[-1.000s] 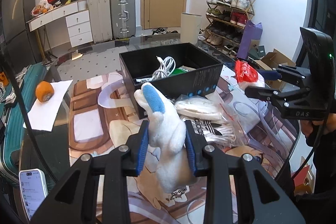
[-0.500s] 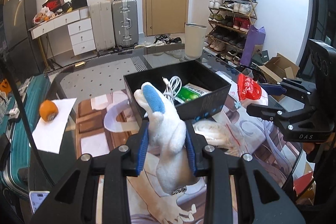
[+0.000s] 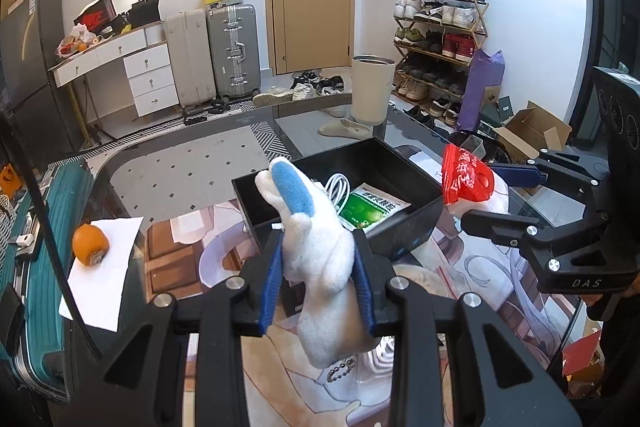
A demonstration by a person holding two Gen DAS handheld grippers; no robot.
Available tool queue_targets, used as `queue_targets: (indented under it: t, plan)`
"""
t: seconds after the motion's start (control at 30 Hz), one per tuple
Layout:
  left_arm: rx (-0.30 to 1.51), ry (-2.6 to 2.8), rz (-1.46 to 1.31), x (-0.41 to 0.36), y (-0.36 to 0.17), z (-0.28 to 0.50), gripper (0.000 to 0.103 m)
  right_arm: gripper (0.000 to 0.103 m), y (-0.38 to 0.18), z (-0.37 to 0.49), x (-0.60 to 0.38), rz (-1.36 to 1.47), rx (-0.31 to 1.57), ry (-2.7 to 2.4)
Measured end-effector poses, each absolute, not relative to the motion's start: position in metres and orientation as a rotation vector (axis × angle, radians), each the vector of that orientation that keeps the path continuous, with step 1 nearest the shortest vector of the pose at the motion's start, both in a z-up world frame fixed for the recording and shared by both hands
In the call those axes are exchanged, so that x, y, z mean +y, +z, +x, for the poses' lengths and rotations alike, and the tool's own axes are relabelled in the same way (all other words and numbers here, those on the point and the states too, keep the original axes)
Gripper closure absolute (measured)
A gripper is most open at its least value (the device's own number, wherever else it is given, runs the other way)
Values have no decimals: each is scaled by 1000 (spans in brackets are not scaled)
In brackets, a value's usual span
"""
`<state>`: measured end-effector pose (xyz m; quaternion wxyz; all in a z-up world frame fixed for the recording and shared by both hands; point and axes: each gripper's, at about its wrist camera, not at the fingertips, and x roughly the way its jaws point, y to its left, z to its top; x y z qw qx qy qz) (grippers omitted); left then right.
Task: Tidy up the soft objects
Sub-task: 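Carry the plush toy and red bag into the black box, open both grippers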
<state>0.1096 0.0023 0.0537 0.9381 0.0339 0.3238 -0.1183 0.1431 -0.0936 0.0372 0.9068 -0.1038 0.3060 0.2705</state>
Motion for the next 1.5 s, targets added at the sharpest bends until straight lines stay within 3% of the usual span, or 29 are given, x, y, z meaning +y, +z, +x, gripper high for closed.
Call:
queue_targets:
  t: [1.5]
  plan:
    - [749,-294,127,-15,39,190,72,46,13,229,-57,-309,707,550]
